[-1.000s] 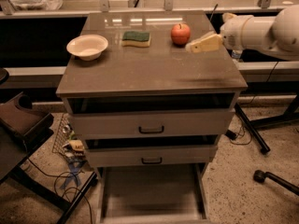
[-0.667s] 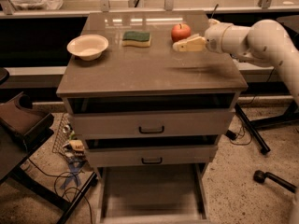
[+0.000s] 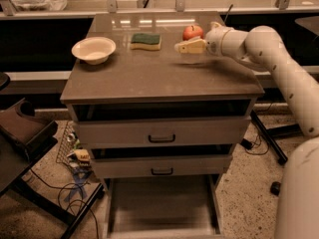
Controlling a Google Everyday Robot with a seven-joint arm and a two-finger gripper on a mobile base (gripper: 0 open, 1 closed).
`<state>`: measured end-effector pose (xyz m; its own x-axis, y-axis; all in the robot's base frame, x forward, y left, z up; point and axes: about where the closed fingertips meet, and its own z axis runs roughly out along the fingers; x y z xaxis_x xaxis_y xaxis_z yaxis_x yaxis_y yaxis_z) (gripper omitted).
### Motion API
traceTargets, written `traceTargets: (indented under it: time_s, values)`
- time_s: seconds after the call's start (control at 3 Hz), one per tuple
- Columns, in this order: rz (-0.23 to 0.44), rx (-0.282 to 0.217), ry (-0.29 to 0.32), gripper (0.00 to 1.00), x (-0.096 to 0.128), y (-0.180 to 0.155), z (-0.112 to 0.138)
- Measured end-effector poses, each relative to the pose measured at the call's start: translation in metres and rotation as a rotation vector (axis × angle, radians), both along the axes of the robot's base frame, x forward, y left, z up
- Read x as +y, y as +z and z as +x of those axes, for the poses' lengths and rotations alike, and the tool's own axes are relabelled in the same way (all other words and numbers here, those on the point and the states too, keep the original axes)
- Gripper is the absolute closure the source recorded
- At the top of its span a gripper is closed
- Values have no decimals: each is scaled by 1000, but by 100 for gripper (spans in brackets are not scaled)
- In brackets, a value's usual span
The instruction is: Place apple into bottom drawer
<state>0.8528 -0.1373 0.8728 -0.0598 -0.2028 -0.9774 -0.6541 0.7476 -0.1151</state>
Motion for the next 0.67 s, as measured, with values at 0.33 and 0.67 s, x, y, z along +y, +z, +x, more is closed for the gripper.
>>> traceTargets:
  time_s: [0.33,0.67]
  values:
    - [31,28,-4,0,7,-2,23]
    - [53,76,-20,0,8,-9,38]
